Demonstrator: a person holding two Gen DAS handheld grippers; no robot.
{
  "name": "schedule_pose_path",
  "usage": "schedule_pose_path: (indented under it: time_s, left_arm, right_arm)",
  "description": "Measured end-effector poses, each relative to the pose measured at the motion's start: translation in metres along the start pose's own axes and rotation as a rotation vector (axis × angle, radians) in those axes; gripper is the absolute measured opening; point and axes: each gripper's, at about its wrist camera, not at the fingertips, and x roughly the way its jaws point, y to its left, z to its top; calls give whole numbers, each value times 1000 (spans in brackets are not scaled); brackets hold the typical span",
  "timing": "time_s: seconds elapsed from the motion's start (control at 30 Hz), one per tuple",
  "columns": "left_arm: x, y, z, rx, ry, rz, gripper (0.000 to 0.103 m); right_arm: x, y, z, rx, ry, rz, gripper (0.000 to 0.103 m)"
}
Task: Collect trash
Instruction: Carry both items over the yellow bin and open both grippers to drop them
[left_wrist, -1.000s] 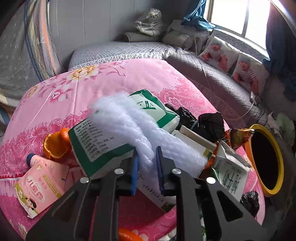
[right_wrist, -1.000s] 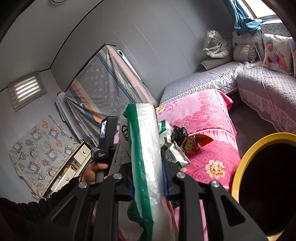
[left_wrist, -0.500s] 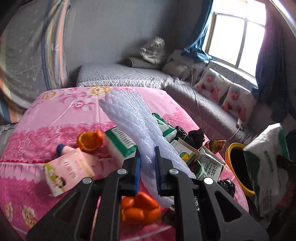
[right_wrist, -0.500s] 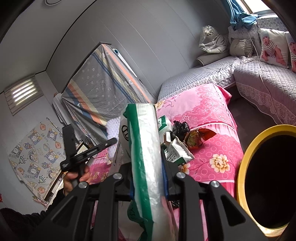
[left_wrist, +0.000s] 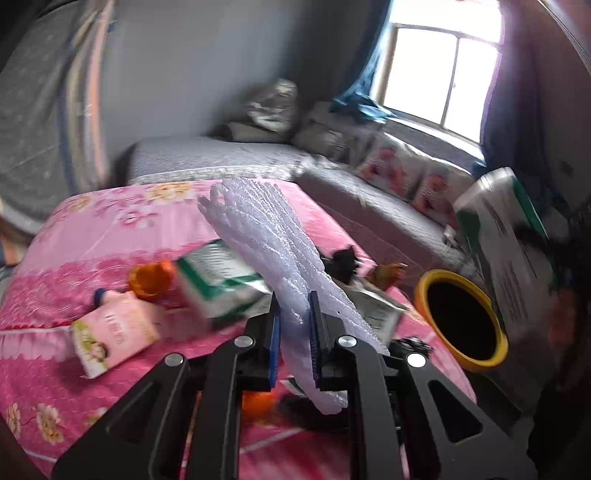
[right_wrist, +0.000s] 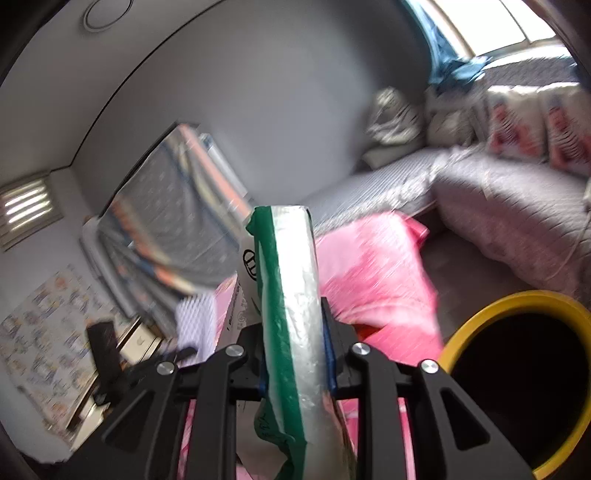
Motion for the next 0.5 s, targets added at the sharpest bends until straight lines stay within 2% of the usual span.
schedule_pose_path:
  time_s: [0.27,0.5]
  left_arm:
    - [39,-71,15,119,48,-123,12]
    - [82,-141,29,202,77,-217,12]
  right_arm:
    - [-30,-57,15,60,-134,-216,21]
    - [-26,-114,1,91,-126,-448,21]
